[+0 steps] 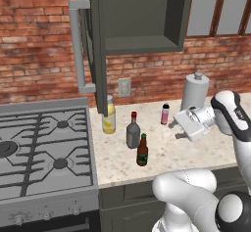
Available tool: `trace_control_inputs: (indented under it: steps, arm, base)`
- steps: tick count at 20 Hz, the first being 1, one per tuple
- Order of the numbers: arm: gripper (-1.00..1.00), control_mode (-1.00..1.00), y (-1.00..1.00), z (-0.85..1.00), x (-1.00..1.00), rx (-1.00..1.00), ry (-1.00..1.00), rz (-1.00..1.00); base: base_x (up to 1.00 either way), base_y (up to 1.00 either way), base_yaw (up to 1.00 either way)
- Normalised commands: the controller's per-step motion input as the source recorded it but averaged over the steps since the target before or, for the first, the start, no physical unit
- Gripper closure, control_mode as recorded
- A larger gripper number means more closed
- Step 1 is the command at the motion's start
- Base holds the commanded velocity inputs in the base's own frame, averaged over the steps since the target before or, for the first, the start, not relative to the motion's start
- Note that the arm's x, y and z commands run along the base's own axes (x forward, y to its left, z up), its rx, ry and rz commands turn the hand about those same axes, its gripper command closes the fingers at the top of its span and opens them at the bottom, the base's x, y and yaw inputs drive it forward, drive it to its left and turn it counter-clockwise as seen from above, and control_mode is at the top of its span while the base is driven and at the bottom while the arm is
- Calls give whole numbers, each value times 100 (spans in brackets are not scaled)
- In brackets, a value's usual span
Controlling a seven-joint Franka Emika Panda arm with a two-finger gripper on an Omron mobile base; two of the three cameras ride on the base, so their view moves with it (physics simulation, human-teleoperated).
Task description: Sort all alcoholic drinks to one cabinet, and non-alcoholic drinks to the other.
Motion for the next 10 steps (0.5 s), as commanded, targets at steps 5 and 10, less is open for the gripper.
trace_control_inputs:
  steps: [5, 10]
  arm:
    - [-100, -100, 1, -20, 0, 11, 0, 0]
    - [-100, -100, 10, -17, 0, 10, 0, 0]
  base:
    - [0, 0, 0]
    - [0, 0, 0]
